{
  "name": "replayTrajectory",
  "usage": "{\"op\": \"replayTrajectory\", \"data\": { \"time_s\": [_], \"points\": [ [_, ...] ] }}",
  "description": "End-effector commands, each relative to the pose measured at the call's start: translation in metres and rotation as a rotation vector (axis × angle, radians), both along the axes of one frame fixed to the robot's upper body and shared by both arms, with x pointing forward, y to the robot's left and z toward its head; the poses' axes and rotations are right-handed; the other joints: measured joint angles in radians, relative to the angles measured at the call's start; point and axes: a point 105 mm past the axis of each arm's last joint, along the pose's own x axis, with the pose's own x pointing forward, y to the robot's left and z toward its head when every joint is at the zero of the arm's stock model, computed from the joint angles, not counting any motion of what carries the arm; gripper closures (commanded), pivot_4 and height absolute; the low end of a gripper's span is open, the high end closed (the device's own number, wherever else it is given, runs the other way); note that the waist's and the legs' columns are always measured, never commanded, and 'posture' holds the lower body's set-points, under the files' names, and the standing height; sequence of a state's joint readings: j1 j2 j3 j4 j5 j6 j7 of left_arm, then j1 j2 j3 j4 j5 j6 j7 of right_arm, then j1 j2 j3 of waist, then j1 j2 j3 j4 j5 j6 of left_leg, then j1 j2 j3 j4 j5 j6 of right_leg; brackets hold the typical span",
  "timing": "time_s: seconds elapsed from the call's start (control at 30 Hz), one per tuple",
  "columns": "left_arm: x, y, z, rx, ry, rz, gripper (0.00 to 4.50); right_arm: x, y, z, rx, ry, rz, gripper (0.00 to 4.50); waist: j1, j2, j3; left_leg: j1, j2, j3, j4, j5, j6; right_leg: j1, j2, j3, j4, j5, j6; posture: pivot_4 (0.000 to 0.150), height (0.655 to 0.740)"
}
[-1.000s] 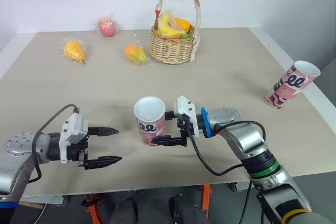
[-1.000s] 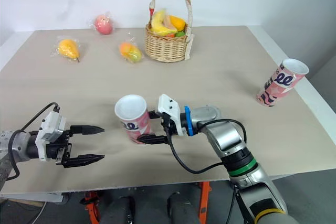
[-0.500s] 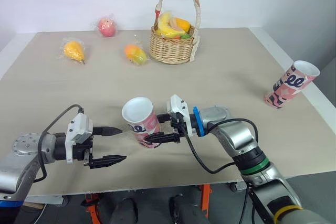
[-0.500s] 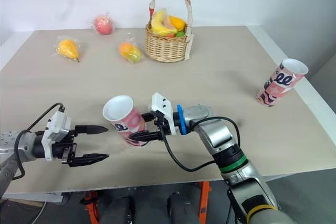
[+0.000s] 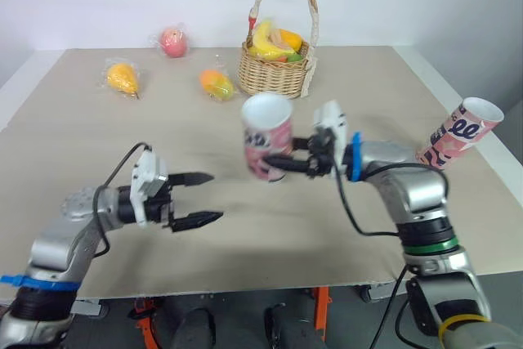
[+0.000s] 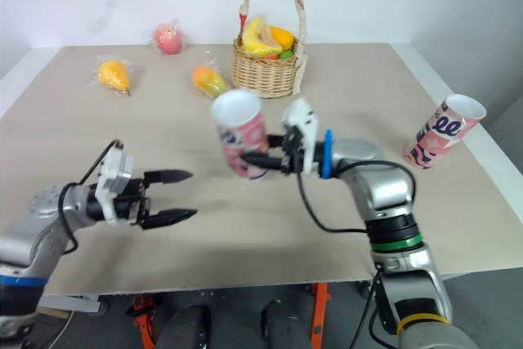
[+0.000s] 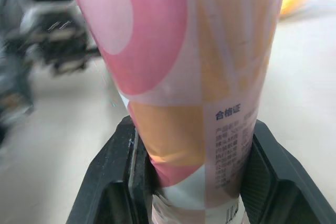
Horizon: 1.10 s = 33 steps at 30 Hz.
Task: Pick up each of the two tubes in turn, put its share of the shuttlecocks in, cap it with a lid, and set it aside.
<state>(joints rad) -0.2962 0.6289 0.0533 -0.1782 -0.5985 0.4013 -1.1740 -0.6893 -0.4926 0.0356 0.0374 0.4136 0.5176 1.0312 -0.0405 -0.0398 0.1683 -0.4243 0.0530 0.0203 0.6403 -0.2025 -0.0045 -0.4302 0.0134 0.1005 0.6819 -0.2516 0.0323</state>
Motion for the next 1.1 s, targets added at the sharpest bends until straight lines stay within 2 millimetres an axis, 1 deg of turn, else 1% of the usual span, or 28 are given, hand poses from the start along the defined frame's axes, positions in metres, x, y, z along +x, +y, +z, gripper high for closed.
{"op": "replayTrajectory", "data": {
  "time_s": [0.03,0.13,0.2,0.23,0.3,0.37,0.43,0.53,0.6,0.73,0.83,0.9,0.93,1.0,1.03,1.07,1.1],
  "points": [
    [0.009,-0.017,0.017,-0.079,-0.020,-0.026,0.00,0.029,-0.067,0.015,0.120,-0.030,-0.332,2.59,-0.001,0.000,0.000,0.001,-0.001,0.000,0.000,0.000,0.000,0.002,0.000,0.001,0.000,0.000,0.000,0.150,0.7400],
    [0.019,-0.029,0.028,-0.129,-0.028,-0.038,0.00,0.044,-0.119,0.005,0.156,-0.030,-0.613,2.59,-0.001,0.000,0.000,0.001,-0.003,-0.001,0.000,0.000,0.000,0.003,-0.002,0.002,0.000,0.001,-0.001,0.150,0.7400],
    [0.024,-0.036,0.033,-0.147,-0.028,-0.051,0.00,0.049,-0.145,-0.003,0.169,-0.013,-0.757,2.59,-0.005,0.000,0.000,0.001,-0.004,-0.001,-0.001,0.000,0.000,0.003,-0.002,0.003,-0.001,0.001,-0.001,0.150,0.7400],
    [0.028,-0.042,0.036,-0.157,-0.025,-0.064,0.00,0.050,-0.166,-0.014,0.155,0.010,-0.865,2.59,-0.005,0.000,0.000,0.001,-0.004,-0.001,-0.001,0.000,0.000,0.003,-0.002,0.004,-0.001,0.001,-0.001,0.150,0.7400],
    [0.032,-0.049,0.040,-0.164,-0.020,-0.082,0.00,0.048,-0.191,-0.027,0.119,0.016,-0.997,2.59,-0.006,0.000,0.000,0.001,-0.005,-0.001,-0.001,0.000,0.000,0.003,-0.002,0.004,-0.001,0.001,-0.001,0.150,0.7400],
    [0.035,-0.056,0.038,-0.142,-0.022,-0.098,0.00,0.045,-0.203,-0.036,0.108,0.018,-1.067,2.59,-0.007,0.001,0.000,0.002,-0.005,0.000,-0.001,0.000,0.000,0.003,-0.002,0.005,-0.001,0.001,-0.001,0.150,0.7400],
    [0.040,-0.061,0.034,-0.119,-0.019,-0.101,0.00,0.042,-0.206,-0.041,0.100,0.012,-1.084,2.59,-0.008,0.003,-0.001,0.003,-0.005,0.000,-0.002,0.000,0.000,0.005,-0.002,0.006,-0.001,0.001,0.000,0.150,0.7400],
    [0.050,-0.067,0.027,-0.070,-0.033,-0.066,0.00,0.040,-0.201,-0.049,0.083,0.015,-1.078,2.59,-0.008,0.003,-0.001,0.005,-0.005,0.001,-0.001,0.000,0.000,0.006,-0.002,0.007,-0.001,0.001,0.002,0.150,0.7400],
    [0.058,-0.070,0.025,-0.043,-0.053,-0.033,0.00,0.038,-0.200,-0.050,0.073,0.000,-1.080,2.59,-0.008,0.003,-0.001,0.005,-0.005,0.000,-0.001,0.000,0.000,0.007,-0.002,0.006,-0.001,0.001,0.003,0.150,0.7400],
    [0.067,-0.075,0.028,-0.040,-0.076,-0.008,0.00,0.037,-0.203,-0.056,0.085,0.018,-1.088,2.59,-0.007,0.003,-0.001,0.005,-0.006,0.000,0.001,0.001,0.001,0.007,-0.002,0.007,-0.001,0.002,0.005,0.150,0.7400],
    [0.066,-0.080,0.032,-0.043,-0.090,-0.021,0.00,0.035,-0.204,-0.069,0.085,0.073,-1.073,2.59,-0.007,0.003,-0.001,0.005,-0.006,0.001,0.001,0.001,0.001,0.008,-0.002,0.007,-0.001,0.002,0.006,0.150,0.7400],
    [0.065,-0.082,0.033,-0.040,-0.097,-0.025,0.00,0.033,-0.202,-0.078,0.099,0.128,-1.048,1.73,-0.007,0.003,-0.002,0.005,-0.006,0.000,0.001,0.001,0.001,0.008,-0.002,0.007,-0.001,0.002,0.006,0.150,0.7400],
    [0.064,-0.082,0.034,-0.036,-0.102,-0.028,0.00,0.031,-0.199,-0.081,0.113,0.153,-1.024,1.52,-0.007,0.003,-0.002,0.005,-0.006,0.000,0.001,0.001,0.001,0.008,-0.002,0.007,-0.001,0.002,0.005,0.150,0.7400],
    [0.064,-0.084,0.037,-0.033,-0.109,-0.032,0.00,0.028,-0.198,-0.089,0.089,0.182,-1.016,0.63,-0.008,0.003,-0.002,0.005,-0.006,0.000,0.001,0.001,0.001,0.008,-0.002,0.007,-0.001,0.002,0.005,0.150,0.7400],
    [0.064,-0.084,0.039,-0.033,-0.112,-0.033,0.00,0.027,-0.199,-0.092,0.084,0.195,-1.021,0.48,-0.009,0.003,-0.002,0.006,-0.006,0.000,0.001,0.001,0.001,0.008,-0.002,0.007,-0.001,0.002,0.005,0.150,0.7400],
    [0.063,-0.084,0.041,-0.036,-0.114,-0.035,0.00,0.027,-0.202,-0.094,0.069,0.202,-1.032,0.13,-0.010,0.003,-0.002,0.006,-0.005,0.000,0.001,0.001,0.001,0.008,-0.001,0.007,-0.001,0.002,0.005,0.150,0.7400],
    [0.063,-0.084,0.043,-0.038,-0.116,-0.036,0.00,0.026,-0.205,-0.095,0.061,0.207,-1.042,0.13,-0.010,0.005,-0.001,0.006,-0.005,0.001,0.001,0.001,0.001,0.008,-0.001,0.008,-0.001,0.002,0.006,0.150,0.7400]
  ]
}}
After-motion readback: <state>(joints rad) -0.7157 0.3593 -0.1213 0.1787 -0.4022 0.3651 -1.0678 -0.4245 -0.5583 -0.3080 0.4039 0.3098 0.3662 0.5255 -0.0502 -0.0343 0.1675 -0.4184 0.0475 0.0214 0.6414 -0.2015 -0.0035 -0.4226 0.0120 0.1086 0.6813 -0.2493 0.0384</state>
